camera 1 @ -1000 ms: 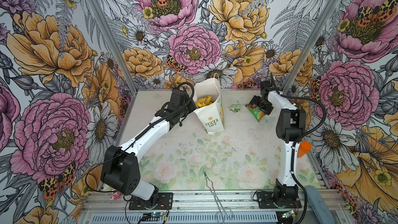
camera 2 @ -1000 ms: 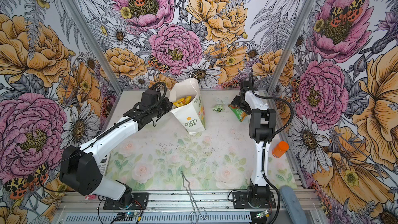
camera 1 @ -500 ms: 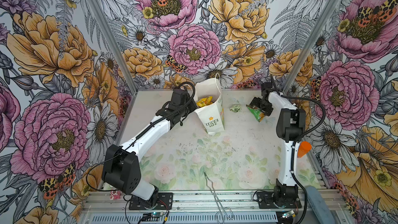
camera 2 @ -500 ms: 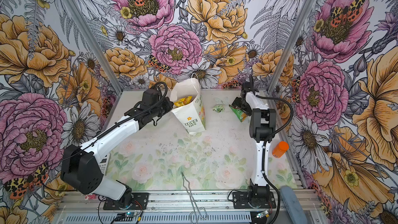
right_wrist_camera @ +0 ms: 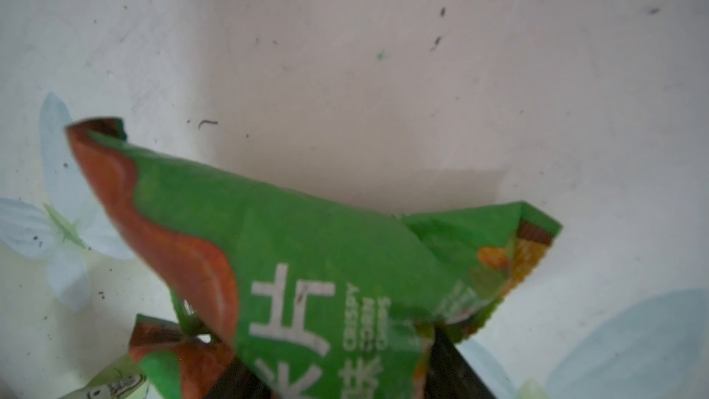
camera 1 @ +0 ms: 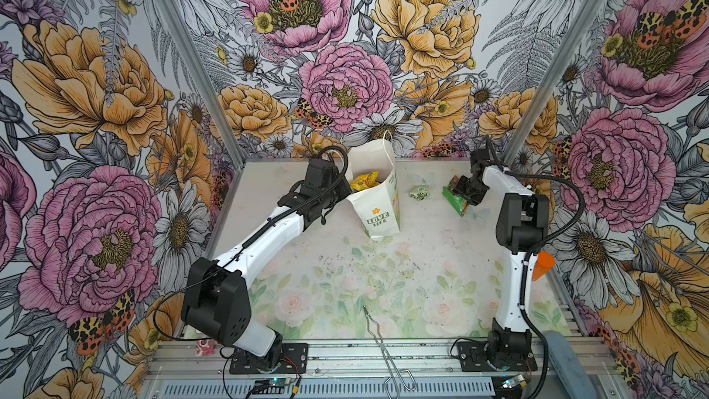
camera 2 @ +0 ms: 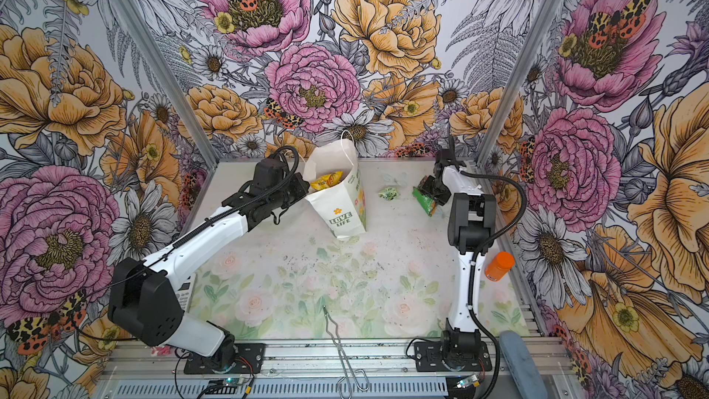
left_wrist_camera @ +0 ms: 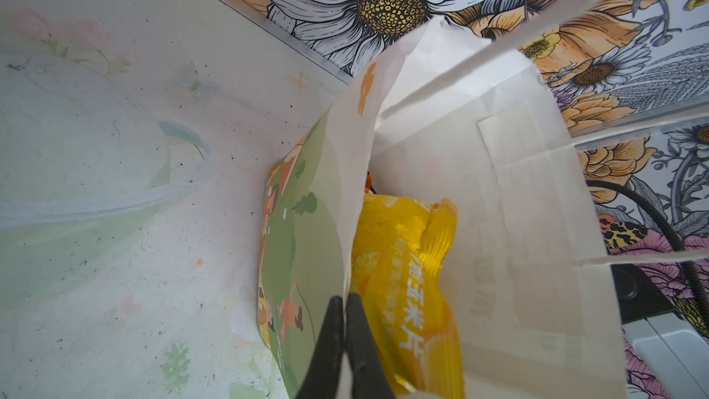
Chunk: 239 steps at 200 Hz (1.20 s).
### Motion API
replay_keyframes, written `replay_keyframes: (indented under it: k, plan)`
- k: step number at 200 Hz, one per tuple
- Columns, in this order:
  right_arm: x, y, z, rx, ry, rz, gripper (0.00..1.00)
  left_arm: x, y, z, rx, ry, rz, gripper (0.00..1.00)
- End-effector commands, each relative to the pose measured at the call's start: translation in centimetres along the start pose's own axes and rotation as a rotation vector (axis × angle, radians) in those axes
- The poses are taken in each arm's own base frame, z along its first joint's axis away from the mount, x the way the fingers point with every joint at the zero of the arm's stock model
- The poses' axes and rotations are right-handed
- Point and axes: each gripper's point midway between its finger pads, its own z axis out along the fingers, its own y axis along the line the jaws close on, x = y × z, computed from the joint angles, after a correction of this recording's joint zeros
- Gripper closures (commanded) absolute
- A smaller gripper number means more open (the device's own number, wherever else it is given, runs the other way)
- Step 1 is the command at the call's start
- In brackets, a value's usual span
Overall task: Place the snacks into the paper bag
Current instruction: 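Close the right gripper on the green packet's top corner, then lift the green packet with the right gripper and carry it over the bag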
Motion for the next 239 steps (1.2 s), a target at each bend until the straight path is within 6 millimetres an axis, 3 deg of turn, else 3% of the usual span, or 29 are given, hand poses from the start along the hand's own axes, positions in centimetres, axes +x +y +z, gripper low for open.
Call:
replay_keyframes:
  k: [1,45,143,196,239]
  plan:
    - [3.0,-0.1,1.4,-0.024,0.103,-0.011,0.55,0.4,0.6,-0.1,-0.037,0.007,0.023,1.00]
    - [2.1,1.7,-1.8,-0.116,0.035,-0.059,0.78,0.3,0.2,-0.1,-0.028,0.008,0.029,1.00]
    - [0.7,6.6,-12.0,-0.362,-0.130,-0.166,1.00,0.3,-0.4,0.2,-0.015,0.014,0.042,1.00]
    - [0.6,11.7,-23.3,-0.618,-0.320,-0.294,1.00,-0.1,-1.2,-0.1,0.002,0.003,0.053,1.00]
    - [4.2,17.2,-33.4,-0.806,-0.487,-0.504,1.00,-0.5,-2.2,0.3,0.018,0.003,0.064,1.00]
